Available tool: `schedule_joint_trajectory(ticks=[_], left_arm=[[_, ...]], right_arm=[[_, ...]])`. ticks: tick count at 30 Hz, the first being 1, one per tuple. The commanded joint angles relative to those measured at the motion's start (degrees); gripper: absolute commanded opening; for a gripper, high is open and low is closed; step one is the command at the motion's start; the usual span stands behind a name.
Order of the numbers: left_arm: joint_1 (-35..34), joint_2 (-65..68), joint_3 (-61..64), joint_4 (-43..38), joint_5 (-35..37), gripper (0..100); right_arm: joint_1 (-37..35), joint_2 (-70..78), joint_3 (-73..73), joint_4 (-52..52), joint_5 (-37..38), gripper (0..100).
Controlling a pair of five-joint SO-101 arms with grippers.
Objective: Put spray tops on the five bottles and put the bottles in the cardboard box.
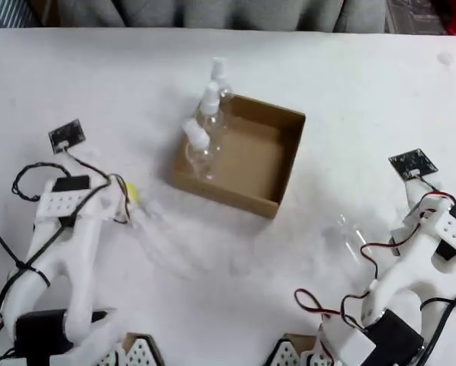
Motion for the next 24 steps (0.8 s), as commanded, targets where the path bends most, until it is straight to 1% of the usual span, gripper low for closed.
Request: schedule_joint_trajectory(ticks=[1,5,7,11,15,19,21,24], left_arm=[[1.45,-2.59,0.62,-0.70,0.62,21],[1.27,-2.51,6.33,-6.95,0.62,21],[1.27,-2.51,7.91,-7.91,0.44,21],[1.27,-2.42,8.18,-8.44,0.26,21],[1.63,2.68,7.56,-13.19,0.26,21],[1.36,9.01,3.16,-10.73,0.18,21],[1.54,10.33,2.20,-10.29,0.18,16],[1.63,10.51,2.20,-10.64,0.09,1]], right_arm=[[0.66,-2.42,-0.53,0.04,0.70,1.6],[0.66,-2.42,-0.53,0.04,0.70,1.6],[0.66,-2.42,-0.53,0.04,0.70,1.6],[0.66,-2.42,-0.44,0.31,0.70,1.6],[0.57,-2.42,1.05,0.04,0.70,1.6],[0.66,-2.51,1.23,0.22,0.70,1.6],[0.66,-2.86,1.23,0.31,0.70,1.6],[1.27,-3.03,0.97,0.31,0.53,1.6]])
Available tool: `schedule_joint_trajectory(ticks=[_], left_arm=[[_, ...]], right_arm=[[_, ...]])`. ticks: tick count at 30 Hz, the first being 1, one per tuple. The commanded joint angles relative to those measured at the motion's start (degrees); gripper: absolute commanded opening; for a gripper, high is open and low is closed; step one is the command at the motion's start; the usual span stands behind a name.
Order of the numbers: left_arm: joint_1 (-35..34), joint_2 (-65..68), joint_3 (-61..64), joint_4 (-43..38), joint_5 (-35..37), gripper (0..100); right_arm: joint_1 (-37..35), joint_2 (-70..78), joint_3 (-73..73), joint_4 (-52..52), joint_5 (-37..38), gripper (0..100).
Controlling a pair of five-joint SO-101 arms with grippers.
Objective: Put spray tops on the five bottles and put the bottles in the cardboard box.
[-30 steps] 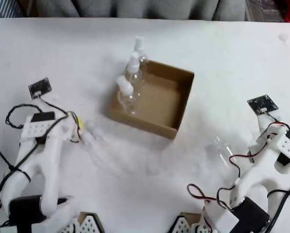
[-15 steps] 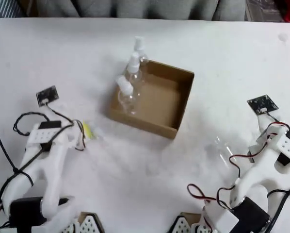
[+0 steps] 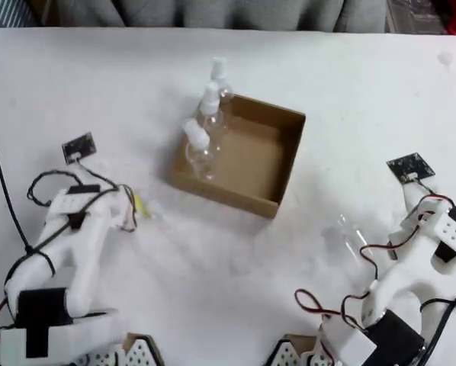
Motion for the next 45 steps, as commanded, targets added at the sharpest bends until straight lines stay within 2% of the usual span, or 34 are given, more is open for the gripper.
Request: schedule_joint_trajectory(ticks=[1,3,6,11,19,22,26,31,35,39,42,45], left_arm=[[0.48,1.19,-2.55,0.09,-0.09,2],[0.48,1.19,-2.55,0.09,-1.14,6],[0.48,1.10,-2.55,0.09,-1.58,2],[0.48,1.10,-2.46,0.18,-1.58,2],[0.22,1.10,-2.37,0.53,-1.67,2],[0.22,1.10,-1.76,0.44,-1.67,2],[0.40,1.10,-1.58,0.26,-1.76,2],[0.48,1.01,-1.58,0.26,-4.31,2],[0.48,1.01,-1.58,0.18,-4.48,2],[0.48,1.01,-1.67,0.18,-4.48,2],[0.48,1.01,-1.67,0.18,-4.48,2],[0.48,1.01,-1.67,0.18,-4.48,2]], right_arm=[[1.27,-3.03,-0.97,0.31,0.44,1.6],[1.36,-3.30,-2.29,0.57,0.26,1.6],[1.45,-5.49,-4.66,4.97,0.18,1.6],[0.66,-14.02,-6.42,15.34,-0.09,1.6],[-6.46,-34.51,-5.98,24.13,-12.75,1.6],[-14.02,-38.90,-5.98,26.59,-19.52,1.6],[-26.33,-40.75,-5.98,26.59,-34.02,1.6],[-44.26,-40.57,-5.36,24.84,-46.95,1.6],[-58.95,-40.48,-2.99,21.05,-51.34,2.2],[-70.29,-40.48,3.34,16.48,-47.74,1.9],[-74.95,-40.84,7.03,12.18,-46.51,1.7],[-76.00,-40.84,10.29,4.97,-54.07,1.6]])
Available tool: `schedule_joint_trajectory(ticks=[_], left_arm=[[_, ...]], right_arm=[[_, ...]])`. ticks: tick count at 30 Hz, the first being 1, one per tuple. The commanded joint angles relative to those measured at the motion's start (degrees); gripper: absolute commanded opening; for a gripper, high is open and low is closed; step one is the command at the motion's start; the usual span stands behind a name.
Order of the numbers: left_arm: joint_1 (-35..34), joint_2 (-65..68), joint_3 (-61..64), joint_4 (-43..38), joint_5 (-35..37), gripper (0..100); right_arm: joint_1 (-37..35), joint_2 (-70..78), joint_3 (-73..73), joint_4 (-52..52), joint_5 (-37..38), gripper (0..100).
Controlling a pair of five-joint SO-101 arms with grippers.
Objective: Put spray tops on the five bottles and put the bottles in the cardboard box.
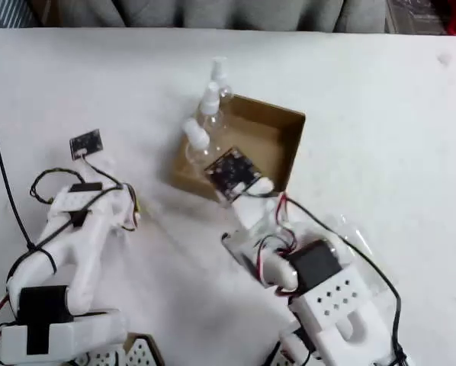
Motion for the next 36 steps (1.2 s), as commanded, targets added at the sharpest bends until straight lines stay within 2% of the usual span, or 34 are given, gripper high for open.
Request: schedule_joint_trajectory(ticks=[1,4,7,14,19,24,31,36], left_arm=[[0.13,0.48,-0.70,0.26,-0.70,2],[0.13,0.48,-0.79,0.26,-0.70,2],[0.04,0.48,-0.88,0.26,-0.70,2],[0.13,0.48,-0.97,0.18,-0.79,2],[0.13,0.48,-0.97,0.18,-0.79,2],[0.13,0.48,-0.97,0.18,-0.79,2],[0.13,0.48,-1.05,0.18,-0.79,2],[-1.89,-2.77,-0.70,0.18,-0.79,2]], right_arm=[[-1.27,-1.01,2.37,-8.75,-9.14,1.6],[-1.27,-1.10,6.86,-16.22,-19.52,1.6],[-1.19,-1.10,9.85,-20.53,-24.35,1.6],[-1.19,-1.10,14.68,-28.88,-24.70,1.6],[-1.36,-2.15,15.56,-29.58,-24.70,1.6],[-1.27,-12.44,20.66,-31.16,-24.53,1.6],[-1.54,-26.15,35.43,-43.38,-24.44,1.6],[-2.07,-31.87,38.77,-43.47,-24.26,1.6]])
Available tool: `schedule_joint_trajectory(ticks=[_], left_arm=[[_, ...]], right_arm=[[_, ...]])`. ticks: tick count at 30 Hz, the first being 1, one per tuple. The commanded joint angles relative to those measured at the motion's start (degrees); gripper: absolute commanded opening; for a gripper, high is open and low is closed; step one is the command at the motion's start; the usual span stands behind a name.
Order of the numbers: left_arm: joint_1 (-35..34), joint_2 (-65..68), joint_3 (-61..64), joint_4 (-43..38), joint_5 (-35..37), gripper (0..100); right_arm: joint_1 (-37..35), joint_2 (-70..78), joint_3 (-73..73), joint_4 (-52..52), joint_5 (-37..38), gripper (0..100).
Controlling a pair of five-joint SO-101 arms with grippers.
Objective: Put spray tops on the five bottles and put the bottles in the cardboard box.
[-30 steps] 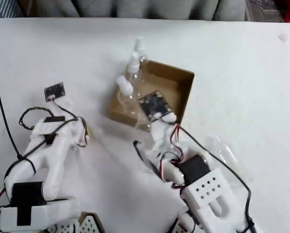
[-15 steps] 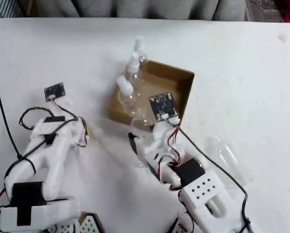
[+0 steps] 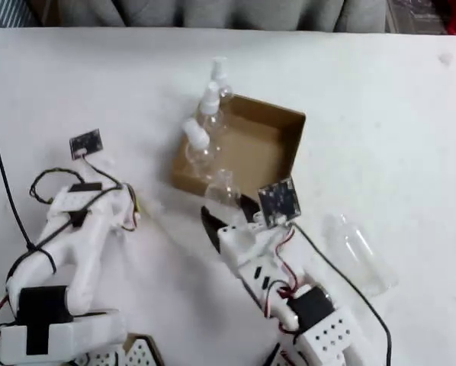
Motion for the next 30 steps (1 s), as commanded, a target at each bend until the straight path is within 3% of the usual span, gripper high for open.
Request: schedule_joint_trajectory(ticks=[1,5,10,20,30], left_arm=[[-3.30,-4.35,-0.62,0.18,-0.62,2],[-6.73,-11.74,-0.62,0.35,-0.18,2],[-6.90,-26.77,-1.05,0.53,-0.18,2],[-2.42,-61.41,-3.96,-3.43,-0.09,2],[8.40,-59.65,-21.80,-5.10,-0.35,2]], right_arm=[[-1.36,-4.26,0.97,-1.45,1.41,1.6],[-5.05,-7.34,4.66,-1.45,6.59,1.6],[-6.73,-10.95,8.00,-1.45,7.12,1.6],[-6.81,-15.34,8.53,1.10,7.12,1.6],[-6.46,-15.60,8.53,2.24,7.12,1.6]])
